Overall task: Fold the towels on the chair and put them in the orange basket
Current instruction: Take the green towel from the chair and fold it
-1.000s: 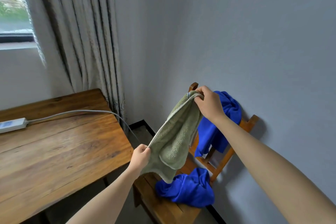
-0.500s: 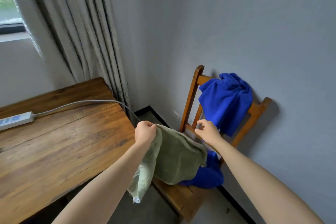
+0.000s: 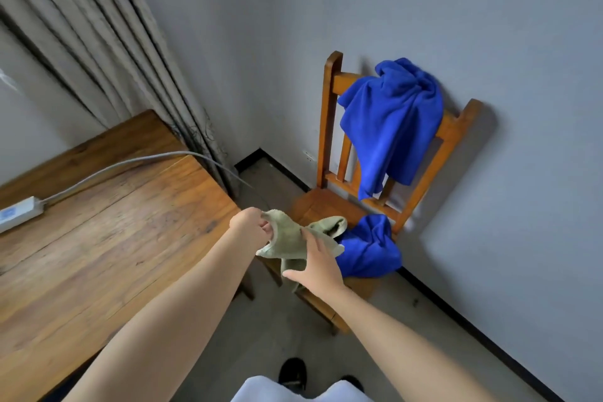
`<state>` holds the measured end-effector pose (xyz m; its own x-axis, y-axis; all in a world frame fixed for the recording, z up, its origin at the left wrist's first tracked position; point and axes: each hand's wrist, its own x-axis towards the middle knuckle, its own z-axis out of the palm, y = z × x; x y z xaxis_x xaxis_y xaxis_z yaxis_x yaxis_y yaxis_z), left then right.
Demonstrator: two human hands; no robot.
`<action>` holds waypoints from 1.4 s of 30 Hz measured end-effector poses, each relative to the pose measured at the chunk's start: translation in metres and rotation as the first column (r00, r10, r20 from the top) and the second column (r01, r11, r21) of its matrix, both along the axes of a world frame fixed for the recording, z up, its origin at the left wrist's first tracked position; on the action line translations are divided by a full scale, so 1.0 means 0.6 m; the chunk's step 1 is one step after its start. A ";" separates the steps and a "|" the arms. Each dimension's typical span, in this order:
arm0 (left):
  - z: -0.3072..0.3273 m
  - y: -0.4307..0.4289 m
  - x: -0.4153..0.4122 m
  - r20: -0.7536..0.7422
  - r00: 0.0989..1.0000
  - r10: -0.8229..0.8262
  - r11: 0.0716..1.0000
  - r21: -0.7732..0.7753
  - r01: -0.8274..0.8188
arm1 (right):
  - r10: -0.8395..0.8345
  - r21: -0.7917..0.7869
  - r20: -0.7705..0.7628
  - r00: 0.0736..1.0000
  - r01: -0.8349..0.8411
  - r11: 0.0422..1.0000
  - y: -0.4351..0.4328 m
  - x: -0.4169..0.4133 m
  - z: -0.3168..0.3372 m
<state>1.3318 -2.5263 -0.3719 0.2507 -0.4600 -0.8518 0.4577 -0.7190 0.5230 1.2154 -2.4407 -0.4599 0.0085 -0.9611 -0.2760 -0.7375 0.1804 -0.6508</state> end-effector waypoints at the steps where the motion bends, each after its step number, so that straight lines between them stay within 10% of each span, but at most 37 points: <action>1: 0.007 0.000 -0.002 -0.032 0.999 0.026 1.000 -0.011 -0.026 | 0.000 -0.062 -0.061 0.998 -0.004 0.998 0.000 0.006 0.001; 7: 0.059 -0.001 0.003 -0.226 0.963 0.147 0.986 -0.046 -0.161 | -0.214 -0.292 -0.164 0.963 0.160 0.943 -0.035 -0.011 0.008; 11: 0.068 -0.013 0.027 -0.271 0.951 0.149 0.986 -0.033 -0.164 | -0.021 -0.187 -0.343 0.939 -0.046 0.981 -0.069 -0.021 0.034; 17: 0.088 -0.010 0.048 -0.355 0.921 0.161 0.978 -0.066 -0.196 | 0.068 -0.196 -0.191 0.979 -0.106 0.975 -0.089 -0.017 0.049; 25: 0.067 0.010 0.110 0.122 0.976 -0.179 0.961 -0.192 0.200 | 0.088 -0.134 0.234 0.968 -0.057 0.989 -0.083 -0.058 0.128; 28: 0.054 0.047 0.090 0.523 0.747 -0.411 0.772 -0.236 0.590 | 0.164 -0.128 0.222 0.961 -0.138 0.982 -0.087 -0.057 0.169; 33: 0.025 0.111 0.039 0.920 0.235 -0.313 0.312 -0.134 0.940 | 0.178 -0.108 0.267 0.947 -0.154 0.982 -0.090 -0.049 0.216; 36: 0.013 0.126 0.014 0.974 0.061 -0.219 0.306 0.009 0.952 | 0.130 -0.061 0.300 0.945 -0.116 0.991 -0.090 -0.055 0.232; 42: 0.045 0.122 0.004 0.856 0.485 -0.177 0.434 -0.374 0.819 | 0.054 -0.027 0.417 0.907 -0.047 0.999 -0.081 -0.092 0.244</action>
